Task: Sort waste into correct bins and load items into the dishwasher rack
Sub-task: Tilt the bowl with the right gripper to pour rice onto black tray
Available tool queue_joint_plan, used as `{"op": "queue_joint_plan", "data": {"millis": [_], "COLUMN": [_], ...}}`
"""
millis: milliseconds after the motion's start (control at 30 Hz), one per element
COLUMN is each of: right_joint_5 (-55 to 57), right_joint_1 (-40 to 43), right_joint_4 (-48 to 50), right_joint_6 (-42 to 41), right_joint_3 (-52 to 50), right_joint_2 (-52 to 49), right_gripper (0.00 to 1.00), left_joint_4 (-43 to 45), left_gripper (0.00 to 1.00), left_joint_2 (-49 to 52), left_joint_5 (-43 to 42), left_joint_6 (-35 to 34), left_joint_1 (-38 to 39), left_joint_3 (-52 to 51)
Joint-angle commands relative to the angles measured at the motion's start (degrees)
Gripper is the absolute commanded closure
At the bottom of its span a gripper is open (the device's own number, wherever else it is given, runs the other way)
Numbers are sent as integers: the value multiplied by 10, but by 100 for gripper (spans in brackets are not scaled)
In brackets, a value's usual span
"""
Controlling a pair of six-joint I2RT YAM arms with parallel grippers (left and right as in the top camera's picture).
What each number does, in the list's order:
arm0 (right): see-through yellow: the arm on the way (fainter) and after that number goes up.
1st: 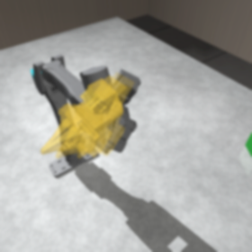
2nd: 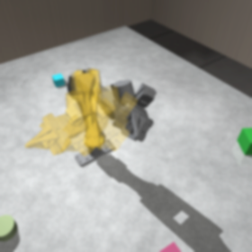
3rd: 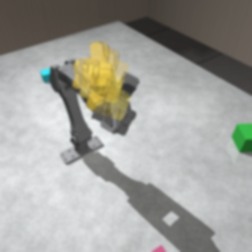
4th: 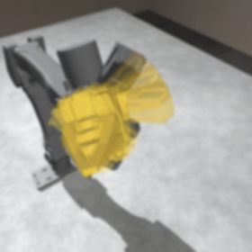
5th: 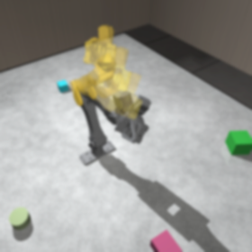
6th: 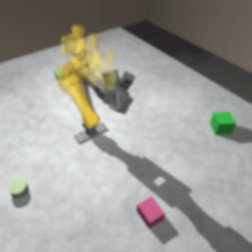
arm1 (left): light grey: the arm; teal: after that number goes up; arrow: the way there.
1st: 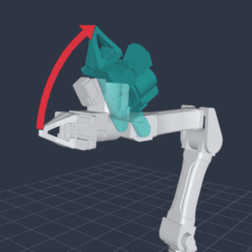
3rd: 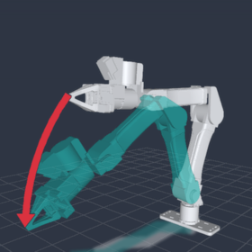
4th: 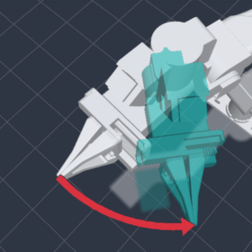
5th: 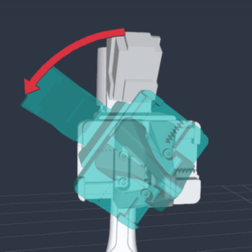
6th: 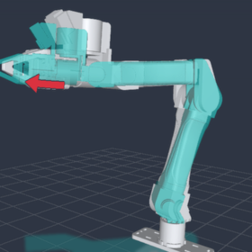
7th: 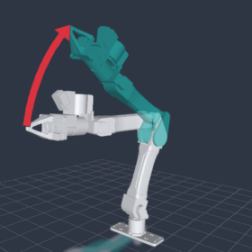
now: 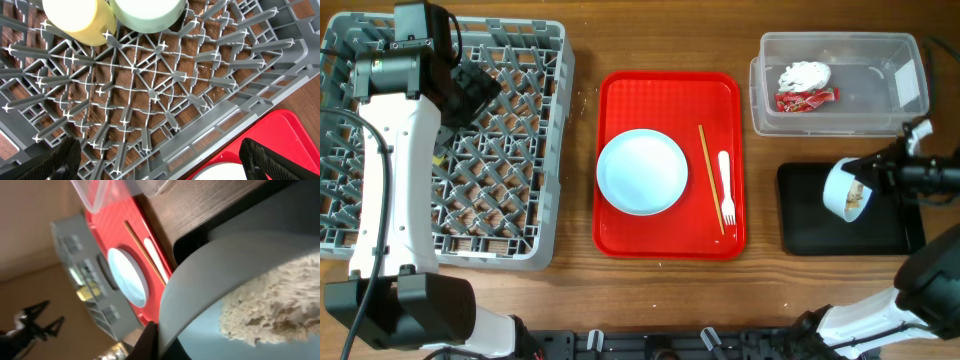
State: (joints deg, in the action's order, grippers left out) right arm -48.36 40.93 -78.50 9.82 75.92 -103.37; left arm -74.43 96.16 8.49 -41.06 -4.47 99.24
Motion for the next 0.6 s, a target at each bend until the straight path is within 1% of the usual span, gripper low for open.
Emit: {"op": "queue_joint_plan", "data": {"millis": [0,133,233,300,400,567], "right_joint_5": [-93,-126,-153,-177,-180,-192], "right_joint_1": [40,65,83,90,90,91], "right_joint_4": [31,46,75,63,62,64], "right_joint_6": [35,52,32,38,58,53], "right_joint_3": [-51,-61,-61,-61,-62,-62], "right_joint_2": [5,0,-7,-18,-36,-61], "right_gripper": [96,96,96,96,96,96], "left_joint_4": [0,0,0,0,0,0], "left_gripper": [0,0,0,0,0,0], "left_joint_2": [-4,-4,-4,-4,-4,-4], "left_joint_5": [0,0,0,0,0,0], "left_joint_6": [3,3,3,3,3,3], "left_joint_1": [-3,-3,-3,-3,-3,-3], "left_joint_3": [0,0,0,0,0,0]}}
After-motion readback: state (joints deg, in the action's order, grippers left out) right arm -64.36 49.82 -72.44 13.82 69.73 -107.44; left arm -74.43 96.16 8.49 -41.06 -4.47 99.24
